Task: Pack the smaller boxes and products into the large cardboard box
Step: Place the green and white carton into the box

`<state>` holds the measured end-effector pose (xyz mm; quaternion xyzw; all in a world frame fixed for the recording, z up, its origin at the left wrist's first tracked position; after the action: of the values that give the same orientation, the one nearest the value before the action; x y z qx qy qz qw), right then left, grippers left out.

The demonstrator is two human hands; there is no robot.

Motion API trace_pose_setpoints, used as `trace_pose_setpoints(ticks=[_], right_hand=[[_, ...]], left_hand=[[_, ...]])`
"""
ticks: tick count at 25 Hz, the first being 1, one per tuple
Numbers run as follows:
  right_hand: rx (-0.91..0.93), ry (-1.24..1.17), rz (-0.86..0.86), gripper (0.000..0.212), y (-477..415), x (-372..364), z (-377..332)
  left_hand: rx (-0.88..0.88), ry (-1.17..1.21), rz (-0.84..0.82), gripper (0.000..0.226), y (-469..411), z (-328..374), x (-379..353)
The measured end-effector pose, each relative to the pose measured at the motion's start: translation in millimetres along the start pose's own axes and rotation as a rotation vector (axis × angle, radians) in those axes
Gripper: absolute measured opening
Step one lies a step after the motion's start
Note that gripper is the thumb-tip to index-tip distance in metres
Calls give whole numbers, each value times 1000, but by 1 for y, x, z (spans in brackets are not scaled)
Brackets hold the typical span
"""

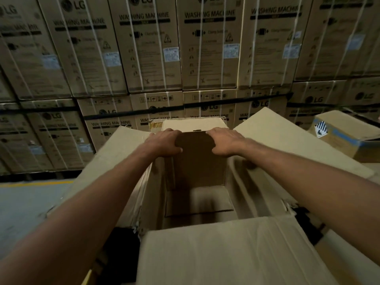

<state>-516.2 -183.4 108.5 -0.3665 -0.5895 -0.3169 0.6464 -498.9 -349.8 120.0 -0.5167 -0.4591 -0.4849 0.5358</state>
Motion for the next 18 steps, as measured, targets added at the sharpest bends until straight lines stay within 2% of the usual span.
trace_pose_setpoints(ticks=[4, 8, 11, 18], right_hand=[[-18, -15, 81, 60, 66, 30, -23], [-47, 6, 153, 55, 138, 45, -46], [-50, 22, 218, 50, 190, 54, -60], [-114, -7, 473, 35, 321, 81, -42]], left_hand=[[-31, 50, 92, 62, 69, 21, 33], [-96, 60, 210, 66, 135, 47, 53], [-124, 101, 239, 69, 178, 67, 61], [-193, 389, 350, 57, 280, 140, 76]])
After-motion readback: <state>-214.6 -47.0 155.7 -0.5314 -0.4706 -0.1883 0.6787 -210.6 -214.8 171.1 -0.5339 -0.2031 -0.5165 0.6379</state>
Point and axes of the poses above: each hand's wrist, its own y-axis away from the middle knuckle, its own x-axis out of the back of the hand, z = x × y, the point moved 10 cm from there along -y, towards the middle knuckle, and after that the axes turned 13 degrees about x, right-handed, at the moved point
